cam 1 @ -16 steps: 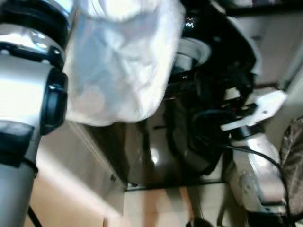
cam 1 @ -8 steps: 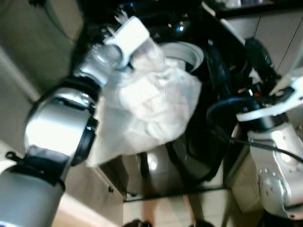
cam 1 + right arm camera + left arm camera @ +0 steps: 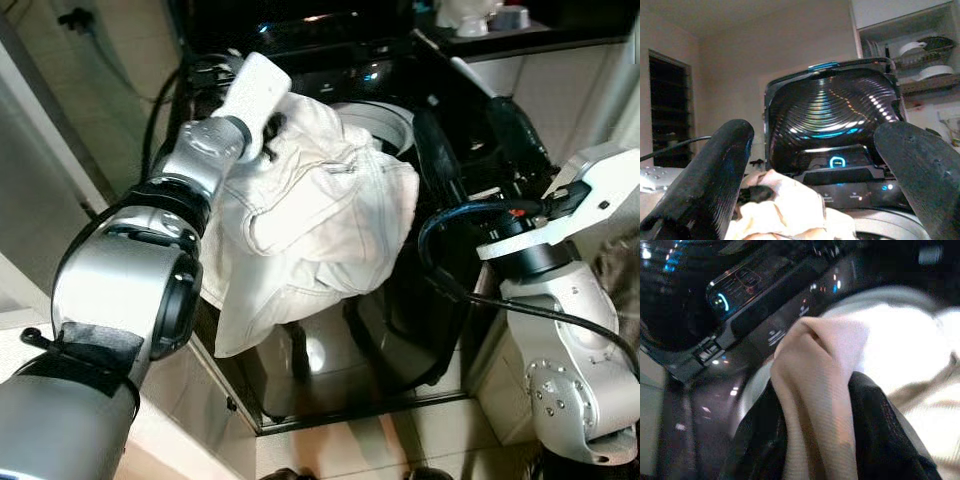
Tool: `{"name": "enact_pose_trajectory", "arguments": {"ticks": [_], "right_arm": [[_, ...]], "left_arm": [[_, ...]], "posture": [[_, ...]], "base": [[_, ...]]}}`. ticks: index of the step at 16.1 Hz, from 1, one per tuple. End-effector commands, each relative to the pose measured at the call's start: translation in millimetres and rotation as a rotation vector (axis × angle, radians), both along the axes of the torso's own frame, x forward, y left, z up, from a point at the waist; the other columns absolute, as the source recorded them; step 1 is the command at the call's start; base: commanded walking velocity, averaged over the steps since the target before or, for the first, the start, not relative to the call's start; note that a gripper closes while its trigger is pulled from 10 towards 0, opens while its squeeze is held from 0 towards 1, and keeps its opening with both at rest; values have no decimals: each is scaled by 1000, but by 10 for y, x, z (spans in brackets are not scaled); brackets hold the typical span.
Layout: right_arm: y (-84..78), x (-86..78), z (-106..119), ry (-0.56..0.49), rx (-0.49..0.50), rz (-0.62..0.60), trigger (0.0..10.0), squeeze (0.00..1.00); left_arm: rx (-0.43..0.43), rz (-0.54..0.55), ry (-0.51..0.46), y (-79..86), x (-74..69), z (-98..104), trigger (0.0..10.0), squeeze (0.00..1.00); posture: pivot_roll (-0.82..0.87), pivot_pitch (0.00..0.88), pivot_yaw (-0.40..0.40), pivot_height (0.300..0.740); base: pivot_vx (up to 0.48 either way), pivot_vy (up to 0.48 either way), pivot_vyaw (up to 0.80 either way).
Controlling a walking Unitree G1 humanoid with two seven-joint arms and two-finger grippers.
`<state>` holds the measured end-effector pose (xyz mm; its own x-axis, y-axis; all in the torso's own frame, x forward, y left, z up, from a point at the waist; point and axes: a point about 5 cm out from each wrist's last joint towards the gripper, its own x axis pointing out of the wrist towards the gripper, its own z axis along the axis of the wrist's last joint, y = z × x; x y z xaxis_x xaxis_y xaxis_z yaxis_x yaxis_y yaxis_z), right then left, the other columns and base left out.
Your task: Clothes washing
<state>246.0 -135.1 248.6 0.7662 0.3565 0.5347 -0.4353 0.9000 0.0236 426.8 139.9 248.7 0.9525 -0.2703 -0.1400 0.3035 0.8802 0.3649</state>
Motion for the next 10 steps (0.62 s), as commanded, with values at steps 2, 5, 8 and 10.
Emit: {"name": "enact_pose_trajectory", "arguments": {"ticks": [2, 5, 8, 10], "right_arm": [[-1, 18, -77, 44, -4, -17, 10000, 0], [-24, 45, -129, 67, -11, -26, 10000, 0], [-20, 49, -174, 84, -17, -28, 10000, 0], [-2, 49, -207, 97, -18, -27, 10000, 0]], "left_arm": [[-102, 68, -47, 55, 21, 143, 10000, 0], [-231, 69, -55, 95, 15, 136, 0, 0], [-282, 78, -35, 119, 12, 105, 0, 0], [-297, 85, -30, 143, 10, 95, 0, 0]], "posture": [[-289, 0, 156, 740], [-288, 0, 151, 740], [-288, 0, 149, 740], [-288, 0, 150, 740]], "base": [[0, 0, 0], [0, 0, 0], [0, 0, 0], [0, 0, 0]]}}
